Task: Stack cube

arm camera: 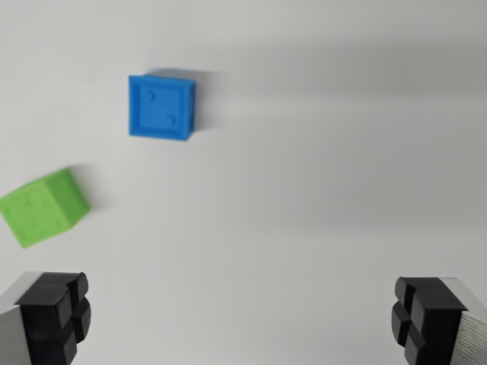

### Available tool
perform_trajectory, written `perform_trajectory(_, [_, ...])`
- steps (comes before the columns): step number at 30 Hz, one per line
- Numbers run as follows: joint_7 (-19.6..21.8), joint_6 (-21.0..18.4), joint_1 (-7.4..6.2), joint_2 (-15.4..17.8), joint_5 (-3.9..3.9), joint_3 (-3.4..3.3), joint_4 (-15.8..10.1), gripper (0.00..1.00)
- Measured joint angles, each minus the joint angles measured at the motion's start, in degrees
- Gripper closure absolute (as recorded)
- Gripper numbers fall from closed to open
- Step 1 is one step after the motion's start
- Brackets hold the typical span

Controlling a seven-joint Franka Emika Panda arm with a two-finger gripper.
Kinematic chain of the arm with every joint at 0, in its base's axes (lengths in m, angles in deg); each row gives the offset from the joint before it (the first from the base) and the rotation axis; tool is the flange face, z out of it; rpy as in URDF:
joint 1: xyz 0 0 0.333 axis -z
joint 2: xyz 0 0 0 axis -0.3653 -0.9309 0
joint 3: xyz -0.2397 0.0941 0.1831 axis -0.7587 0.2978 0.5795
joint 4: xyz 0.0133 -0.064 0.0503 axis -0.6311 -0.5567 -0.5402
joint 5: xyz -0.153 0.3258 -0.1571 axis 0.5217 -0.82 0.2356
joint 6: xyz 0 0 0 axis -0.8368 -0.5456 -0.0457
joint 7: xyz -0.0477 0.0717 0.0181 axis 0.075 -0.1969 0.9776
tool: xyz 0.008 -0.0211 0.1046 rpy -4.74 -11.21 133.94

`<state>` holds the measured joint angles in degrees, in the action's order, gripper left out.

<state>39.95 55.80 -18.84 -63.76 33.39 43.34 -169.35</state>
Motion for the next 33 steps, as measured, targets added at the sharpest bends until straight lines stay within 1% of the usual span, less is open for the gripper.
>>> perform_trajectory(12, [2.33,2.79,-0.90,-2.63,-0.01,0.16,-0.47,0.00])
perform_trajectory(20, [4.38,5.27,-1.78,-5.23,-0.05,0.24,-0.69,0.00])
perform_trajectory(33, [8.14,9.62,-3.30,-10.47,-0.14,0.42,-0.40,0.00])
